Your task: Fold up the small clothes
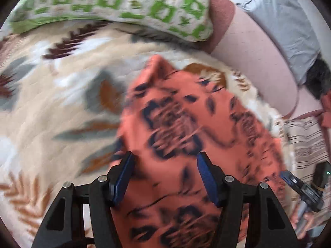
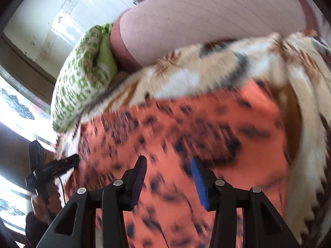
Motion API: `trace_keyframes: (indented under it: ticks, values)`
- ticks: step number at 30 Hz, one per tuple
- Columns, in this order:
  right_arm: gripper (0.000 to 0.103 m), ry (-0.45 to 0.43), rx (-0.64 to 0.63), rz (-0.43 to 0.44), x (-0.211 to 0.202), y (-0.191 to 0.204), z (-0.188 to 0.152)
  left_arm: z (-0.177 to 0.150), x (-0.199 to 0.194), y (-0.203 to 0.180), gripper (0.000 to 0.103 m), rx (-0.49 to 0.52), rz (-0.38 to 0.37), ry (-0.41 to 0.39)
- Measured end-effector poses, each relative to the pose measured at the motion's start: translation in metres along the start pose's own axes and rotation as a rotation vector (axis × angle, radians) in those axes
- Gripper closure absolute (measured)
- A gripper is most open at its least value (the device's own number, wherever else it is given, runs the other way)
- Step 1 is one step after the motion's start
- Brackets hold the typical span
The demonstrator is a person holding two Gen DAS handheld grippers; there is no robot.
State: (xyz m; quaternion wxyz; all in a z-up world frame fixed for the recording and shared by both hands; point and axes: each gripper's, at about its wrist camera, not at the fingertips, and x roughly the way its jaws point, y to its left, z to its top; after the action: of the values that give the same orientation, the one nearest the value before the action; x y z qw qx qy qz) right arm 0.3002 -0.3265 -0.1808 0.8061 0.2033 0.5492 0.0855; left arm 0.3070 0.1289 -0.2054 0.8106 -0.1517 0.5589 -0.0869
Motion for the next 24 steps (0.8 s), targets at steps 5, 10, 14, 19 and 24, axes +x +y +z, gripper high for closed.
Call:
trace_keyframes:
  ticks: [5, 10, 14, 19, 24]
  values:
    - [0.072, 0.001, -0.058, -0.097, -0.003, -0.032, -0.04, -0.019, -0.004, 0.017, 0.036, 0.054, 0.152, -0.002]
    - [0.069, -0.025, 0.008, -0.05, -0.032, -0.018, -0.049, -0.035, -0.04, 0.009, 0.038, 0.031, 0.117, -0.003]
    - [0.069, -0.029, -0.075, 0.031, -0.043, 0.012, -0.075, -0.062, -0.057, -0.028, 0.037, 0.132, 0.092, -0.031]
    - [0.069, 0.06, 0.007, 0.039, -0.011, -0.002, -0.106, -0.08, -0.018, -0.055, 0.025, 0.181, 0.218, 0.018]
    - [0.069, 0.049, 0.09, 0.173, -0.016, -0.025, -0.107, -0.079, -0.021, -0.051, 0.015, 0.133, 0.242, 0.014]
